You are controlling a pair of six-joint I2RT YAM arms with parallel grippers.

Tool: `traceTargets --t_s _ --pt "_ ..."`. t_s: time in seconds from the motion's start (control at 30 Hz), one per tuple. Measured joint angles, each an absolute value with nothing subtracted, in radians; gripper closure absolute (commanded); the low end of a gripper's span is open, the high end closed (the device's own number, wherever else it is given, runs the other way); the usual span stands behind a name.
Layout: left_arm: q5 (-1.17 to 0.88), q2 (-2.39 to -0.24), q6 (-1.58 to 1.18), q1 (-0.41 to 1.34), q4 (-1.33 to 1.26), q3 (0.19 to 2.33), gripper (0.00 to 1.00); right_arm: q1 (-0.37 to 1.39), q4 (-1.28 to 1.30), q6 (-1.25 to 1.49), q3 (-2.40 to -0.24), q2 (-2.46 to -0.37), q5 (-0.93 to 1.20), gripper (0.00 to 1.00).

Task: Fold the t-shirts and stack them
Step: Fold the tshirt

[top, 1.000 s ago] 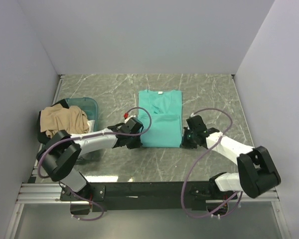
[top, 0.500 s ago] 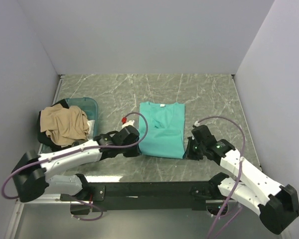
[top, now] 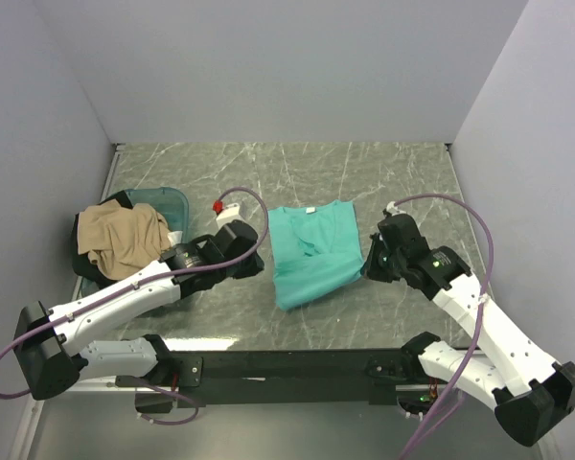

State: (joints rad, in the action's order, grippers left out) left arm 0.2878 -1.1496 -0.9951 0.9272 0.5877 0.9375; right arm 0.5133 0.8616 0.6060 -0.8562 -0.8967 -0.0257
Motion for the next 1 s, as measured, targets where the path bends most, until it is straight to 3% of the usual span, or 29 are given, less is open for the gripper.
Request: traceTargets --t_s 0.3,0.5,0.63,0.83,1.0 --pt "0.283 -1.196 -0.947 0.810 0.514 0.997 0.99 0.486 0.820 0.559 -0.968 -1.010 -0.044 1.00" --pt "0.147 -1.224 -0.902 0.836 0.452 0.938 0.84 0.485 0.809 0.562 -0.902 -1.018 -0.021 1.00" --pt "0.079 -1.294 -0.900 0.918 0.444 0.895 0.63 0.484 0.811 0.577 -0.775 -0.959 0.017 1.00" --pt "-0.004 -1.385 -0.909 1.047 0.428 0.853 0.44 0.488 0.868 0.628 -0.577 -0.803 0.091 1.00" --pt "-0.043 -1.389 -0.942 1.116 0.374 0.805 0.47 0.495 0.866 0.697 -0.493 -0.727 0.149 1.00"
